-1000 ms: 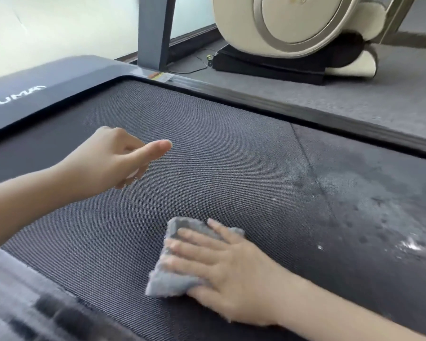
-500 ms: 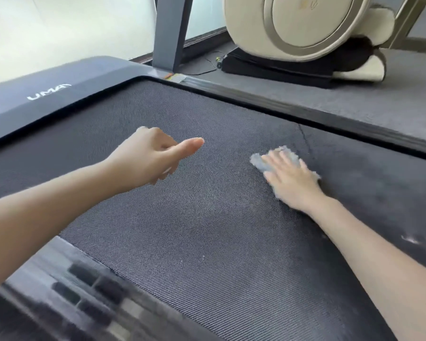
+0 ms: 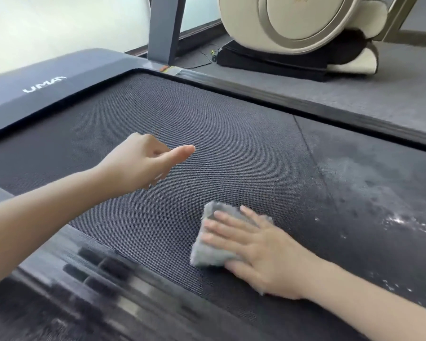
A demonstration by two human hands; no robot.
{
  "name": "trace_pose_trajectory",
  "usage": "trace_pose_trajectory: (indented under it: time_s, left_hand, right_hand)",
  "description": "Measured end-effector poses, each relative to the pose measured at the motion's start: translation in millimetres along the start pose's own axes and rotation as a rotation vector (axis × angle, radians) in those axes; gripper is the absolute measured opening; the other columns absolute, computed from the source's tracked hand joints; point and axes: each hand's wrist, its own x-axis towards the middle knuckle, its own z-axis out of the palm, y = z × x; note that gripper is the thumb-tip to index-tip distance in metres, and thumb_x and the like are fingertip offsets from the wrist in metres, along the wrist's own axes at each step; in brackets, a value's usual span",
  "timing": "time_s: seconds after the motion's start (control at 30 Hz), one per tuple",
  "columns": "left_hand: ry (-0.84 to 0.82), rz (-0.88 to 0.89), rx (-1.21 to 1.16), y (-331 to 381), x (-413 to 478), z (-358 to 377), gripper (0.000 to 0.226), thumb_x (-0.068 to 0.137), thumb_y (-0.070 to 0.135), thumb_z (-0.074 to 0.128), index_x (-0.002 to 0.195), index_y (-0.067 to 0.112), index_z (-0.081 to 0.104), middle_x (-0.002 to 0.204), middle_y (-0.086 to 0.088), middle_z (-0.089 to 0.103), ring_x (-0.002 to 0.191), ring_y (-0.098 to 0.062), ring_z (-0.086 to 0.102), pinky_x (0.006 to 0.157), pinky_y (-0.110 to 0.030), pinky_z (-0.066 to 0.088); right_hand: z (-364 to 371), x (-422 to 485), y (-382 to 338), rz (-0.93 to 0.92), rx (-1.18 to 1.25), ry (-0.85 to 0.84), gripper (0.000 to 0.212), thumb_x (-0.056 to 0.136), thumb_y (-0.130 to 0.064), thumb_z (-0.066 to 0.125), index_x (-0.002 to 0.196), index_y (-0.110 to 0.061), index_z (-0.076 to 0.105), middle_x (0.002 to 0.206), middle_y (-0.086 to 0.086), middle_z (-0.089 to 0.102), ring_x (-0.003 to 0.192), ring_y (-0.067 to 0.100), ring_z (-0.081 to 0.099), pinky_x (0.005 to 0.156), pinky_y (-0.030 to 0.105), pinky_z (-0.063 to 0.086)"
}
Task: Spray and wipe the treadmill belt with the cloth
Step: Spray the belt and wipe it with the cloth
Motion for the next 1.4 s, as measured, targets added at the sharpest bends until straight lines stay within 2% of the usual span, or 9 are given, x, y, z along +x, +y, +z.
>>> trace_pose_trajectory:
  time_s: [0.1, 0.2, 0.37, 0.57, 0.73, 0.93, 1.1, 1.27, 1.4]
  left_hand:
    - [-0.034, -0.029, 0.007, -4.8, -5.0, -0.6, 0.079, 0.070, 0.085, 0.037, 0.040, 0.013, 0.046, 0.039, -0.005, 0.054, 0.038, -0.014, 0.050, 0.053, -0.023, 0.046]
    - [-0.059, -0.044, 0.045, -6.1, -6.9, 0.8, 0.080, 0.071, 0.085, 0.035, 0.040, 0.013, 0.049, 0.038, -0.004, 0.054, 0.040, -0.016, 0.054, 0.066, -0.034, 0.054]
    - [-0.076, -0.080, 0.194, 0.4, 0.5, 9.9, 0.078, 0.081, 0.077, 0.041, 0.042, 0.011, 0.049, 0.039, 0.001, 0.055, 0.042, -0.012, 0.058, 0.073, -0.038, 0.056]
    - [0.081, -0.019, 0.286, -0.9, 1.7, 21.9, 0.072, 0.069, 0.076, 0.031, 0.047, 0.008, 0.037, 0.046, -0.004, 0.047, 0.049, -0.022, 0.048, 0.051, -0.029, 0.032]
    - [0.063, -0.028, 0.246, -4.0, 8.1, 19.5, 0.083, 0.065, 0.085, 0.023, 0.051, 0.007, 0.047, 0.054, -0.005, 0.061, 0.057, -0.022, 0.059, 0.058, -0.030, 0.044]
    - [0.145, 0.012, 0.288, -2.7, -4.2, 24.2, 0.067, 0.073, 0.073, 0.031, 0.046, 0.011, 0.031, 0.043, 0.001, 0.036, 0.045, -0.019, 0.040, 0.052, -0.029, 0.031]
    - [0.060, -0.013, 0.272, -8.5, -2.5, 22.6, 0.069, 0.066, 0.079, 0.023, 0.048, 0.012, 0.031, 0.044, 0.002, 0.039, 0.045, -0.020, 0.040, 0.050, -0.028, 0.029]
    - [0.016, 0.000, 0.222, -11.6, -1.7, 15.0, 0.075, 0.066, 0.085, 0.025, 0.048, 0.013, 0.037, 0.045, 0.000, 0.046, 0.045, -0.021, 0.046, 0.050, -0.029, 0.037]
    - [0.033, 0.011, 0.183, -9.3, -5.7, 10.3, 0.082, 0.067, 0.084, 0.029, 0.050, 0.005, 0.043, 0.049, -0.011, 0.056, 0.052, -0.030, 0.056, 0.059, -0.041, 0.052]
  right_hand:
    - [-9.0, -1.1, 51.9, 0.317, -0.068, -0.034, 0.064, 0.088, -0.050, 0.002, 0.151, -0.036, 0.010, 0.159, -0.014, 0.000, 0.144, 0.005, -0.014, 0.119, 0.039, -0.006]
    - [-19.5, -9.7, 90.8, 0.586, 0.035, -0.052, 0.058, 0.088, -0.054, 0.001, 0.144, -0.041, -0.009, 0.158, -0.018, -0.009, 0.139, -0.006, -0.021, 0.117, 0.033, -0.014]
    - [-17.2, -11.5, 90.5, 0.600, 0.070, -0.016, 0.069, 0.084, -0.058, 0.001, 0.150, -0.036, 0.002, 0.156, -0.020, -0.006, 0.140, -0.006, -0.017, 0.115, 0.031, -0.015]
    - [-14.9, -12.7, 90.0, 0.605, 0.071, 0.029, 0.051, 0.101, -0.044, 0.016, 0.150, -0.037, 0.006, 0.156, -0.020, -0.003, 0.141, -0.006, -0.013, 0.116, 0.031, -0.014]
    - [-15.3, -11.9, 89.9, 0.611, 0.088, 0.026, 0.050, 0.101, -0.045, 0.016, 0.150, -0.038, 0.007, 0.154, -0.022, -0.004, 0.140, -0.007, -0.013, 0.115, 0.029, -0.016]
    - [-13.1, -12.5, 92.1, 0.611, 0.095, 0.033, 0.050, 0.101, -0.045, 0.017, 0.149, -0.039, 0.008, 0.155, -0.023, -0.002, 0.141, -0.008, -0.012, 0.115, 0.029, -0.015]
    - [-14.9, -7.8, 94.1, 0.627, 0.117, 0.026, 0.051, 0.100, -0.044, 0.019, 0.150, -0.038, 0.009, 0.155, -0.022, -0.002, 0.141, -0.007, -0.013, 0.117, 0.033, -0.013]
    - [-12.7, 35.0, 107.1, 0.721, 0.081, 0.040, 0.052, 0.101, -0.045, 0.016, 0.151, -0.035, 0.007, 0.158, -0.017, -0.002, 0.144, 0.001, -0.010, 0.118, 0.039, -0.011]
    - [-12.5, 103.2, 104.8, 0.722, 0.056, -0.001, 0.053, 0.101, -0.045, 0.015, 0.152, -0.031, 0.006, 0.160, -0.011, -0.002, 0.146, 0.007, -0.008, 0.118, 0.043, -0.008]
